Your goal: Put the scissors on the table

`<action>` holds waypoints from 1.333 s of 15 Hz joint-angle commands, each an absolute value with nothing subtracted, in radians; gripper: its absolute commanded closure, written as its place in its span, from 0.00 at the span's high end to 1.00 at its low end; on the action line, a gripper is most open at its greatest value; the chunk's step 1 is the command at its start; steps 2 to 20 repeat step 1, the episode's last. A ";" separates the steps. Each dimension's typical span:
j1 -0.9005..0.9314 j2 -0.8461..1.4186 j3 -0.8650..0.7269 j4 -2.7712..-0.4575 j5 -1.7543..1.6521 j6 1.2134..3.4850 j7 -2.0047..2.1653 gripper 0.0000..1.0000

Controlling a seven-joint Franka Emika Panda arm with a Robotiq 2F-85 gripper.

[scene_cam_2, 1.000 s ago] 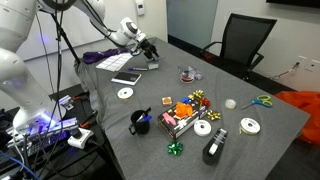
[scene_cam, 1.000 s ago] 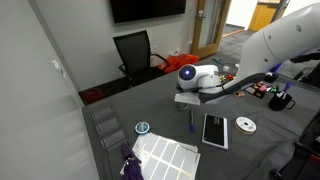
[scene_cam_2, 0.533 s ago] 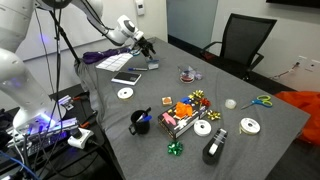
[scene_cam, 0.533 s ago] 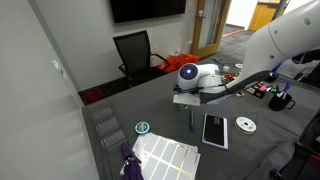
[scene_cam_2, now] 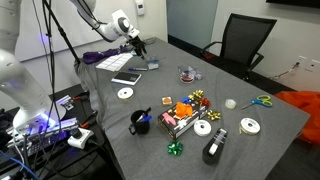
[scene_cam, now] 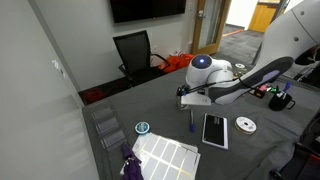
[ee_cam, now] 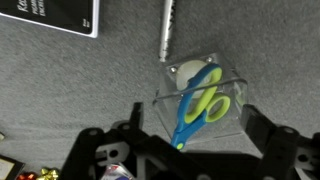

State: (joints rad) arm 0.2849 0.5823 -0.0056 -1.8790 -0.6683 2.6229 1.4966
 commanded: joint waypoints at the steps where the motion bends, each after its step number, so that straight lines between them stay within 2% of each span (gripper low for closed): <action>1: 0.216 0.455 0.054 -2.041 -0.499 2.641 1.267 1.00; 20: 0.216 0.455 0.054 -2.041 -0.499 2.641 1.267 1.00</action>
